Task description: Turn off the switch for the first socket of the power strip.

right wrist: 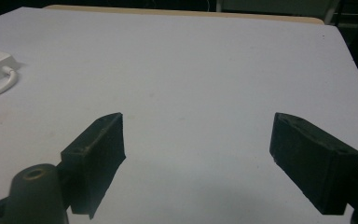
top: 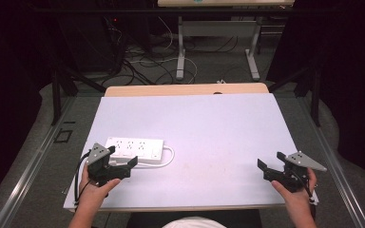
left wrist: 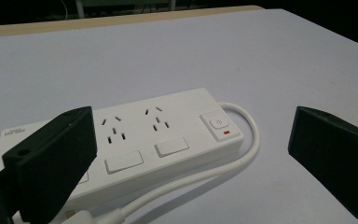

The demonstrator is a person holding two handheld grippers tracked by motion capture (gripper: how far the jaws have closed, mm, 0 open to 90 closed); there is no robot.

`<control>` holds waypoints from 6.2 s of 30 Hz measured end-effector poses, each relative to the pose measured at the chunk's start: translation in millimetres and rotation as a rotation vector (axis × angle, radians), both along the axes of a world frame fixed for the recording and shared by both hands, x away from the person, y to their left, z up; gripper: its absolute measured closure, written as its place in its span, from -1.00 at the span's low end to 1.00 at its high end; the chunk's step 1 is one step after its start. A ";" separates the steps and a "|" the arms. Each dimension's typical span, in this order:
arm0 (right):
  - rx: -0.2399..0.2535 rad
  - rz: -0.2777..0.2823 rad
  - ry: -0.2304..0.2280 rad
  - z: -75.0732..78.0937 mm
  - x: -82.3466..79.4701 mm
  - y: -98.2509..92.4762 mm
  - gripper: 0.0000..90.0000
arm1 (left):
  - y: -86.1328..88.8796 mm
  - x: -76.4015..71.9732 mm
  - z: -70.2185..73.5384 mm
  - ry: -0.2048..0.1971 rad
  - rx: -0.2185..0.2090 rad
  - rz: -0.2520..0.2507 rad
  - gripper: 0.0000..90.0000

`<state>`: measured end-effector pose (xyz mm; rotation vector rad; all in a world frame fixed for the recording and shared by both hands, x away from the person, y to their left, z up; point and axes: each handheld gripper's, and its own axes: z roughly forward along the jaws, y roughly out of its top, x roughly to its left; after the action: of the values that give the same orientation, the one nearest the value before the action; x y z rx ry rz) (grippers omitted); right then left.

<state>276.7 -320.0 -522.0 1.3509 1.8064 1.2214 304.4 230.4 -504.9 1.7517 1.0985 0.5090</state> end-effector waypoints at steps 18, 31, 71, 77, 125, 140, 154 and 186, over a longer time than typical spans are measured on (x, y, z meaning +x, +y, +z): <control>-0.032 0.036 0.005 -3.1 1.4 7.2 -0.59 | -4.1 4.3 18.7 0.006 0.021 0.050 -0.54; -0.035 0.041 0.011 -3.7 0.4 9.5 -0.59 | -5.1 13.1 36.7 -0.001 0.054 0.050 -0.27; 0.011 0.034 0.033 -5.9 0.5 9.8 -0.58 | -21.2 53.9 53.0 0.353 0.071 0.038 0.32; 0.008 0.034 0.024 -6.8 1.6 9.2 -0.58 | -21.3 59.9 53.2 0.404 0.080 0.055 0.49; 0.022 0.050 0.040 -8.7 2.9 9.9 -0.58 | -16.3 83.5 18.3 0.546 0.115 0.138 1.00; 0.017 0.050 0.042 -8.4 2.8 9.2 -0.59 | -19.3 85.2 5.6 0.578 0.111 0.141 1.00; 0.024 0.054 0.042 -8.3 2.5 9.4 -0.59 | -23.6 86.4 -3.7 0.598 0.117 0.140 1.00; 0.026 0.056 0.043 -8.4 3.0 9.0 -0.59 | -25.2 86.5 -10.1 0.605 0.110 0.146 1.00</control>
<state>279.7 -311.0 -530.4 1.3586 1.8762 1.2581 390.9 205.2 -515.0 1.9913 1.6513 0.1177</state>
